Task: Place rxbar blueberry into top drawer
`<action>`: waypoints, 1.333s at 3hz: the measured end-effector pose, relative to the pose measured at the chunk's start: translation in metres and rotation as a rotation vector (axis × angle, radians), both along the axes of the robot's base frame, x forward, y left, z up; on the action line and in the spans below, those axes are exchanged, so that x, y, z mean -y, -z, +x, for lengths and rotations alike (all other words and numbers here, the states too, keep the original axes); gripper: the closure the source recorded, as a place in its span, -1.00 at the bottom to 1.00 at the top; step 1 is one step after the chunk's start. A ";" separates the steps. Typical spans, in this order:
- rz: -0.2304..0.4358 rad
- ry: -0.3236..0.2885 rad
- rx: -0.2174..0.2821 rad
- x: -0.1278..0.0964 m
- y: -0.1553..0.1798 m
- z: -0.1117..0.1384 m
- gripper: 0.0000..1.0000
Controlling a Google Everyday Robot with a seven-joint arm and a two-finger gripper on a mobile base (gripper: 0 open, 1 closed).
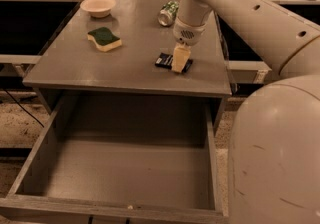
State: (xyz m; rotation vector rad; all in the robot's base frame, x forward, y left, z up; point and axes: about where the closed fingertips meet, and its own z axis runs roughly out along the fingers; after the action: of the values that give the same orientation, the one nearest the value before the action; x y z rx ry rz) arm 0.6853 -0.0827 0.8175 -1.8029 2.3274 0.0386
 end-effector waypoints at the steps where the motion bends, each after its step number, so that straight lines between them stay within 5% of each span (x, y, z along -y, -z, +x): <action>1: 0.000 0.000 0.000 0.000 0.000 0.000 0.93; 4: 0.031 -0.019 0.013 0.008 -0.013 -0.003 1.00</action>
Offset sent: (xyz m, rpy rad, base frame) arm 0.0000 0.0000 0.0000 0.0000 0.0000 0.0000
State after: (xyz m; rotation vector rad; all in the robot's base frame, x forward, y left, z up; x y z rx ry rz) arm 0.6821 -0.0906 0.8307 -1.8053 2.2883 0.0653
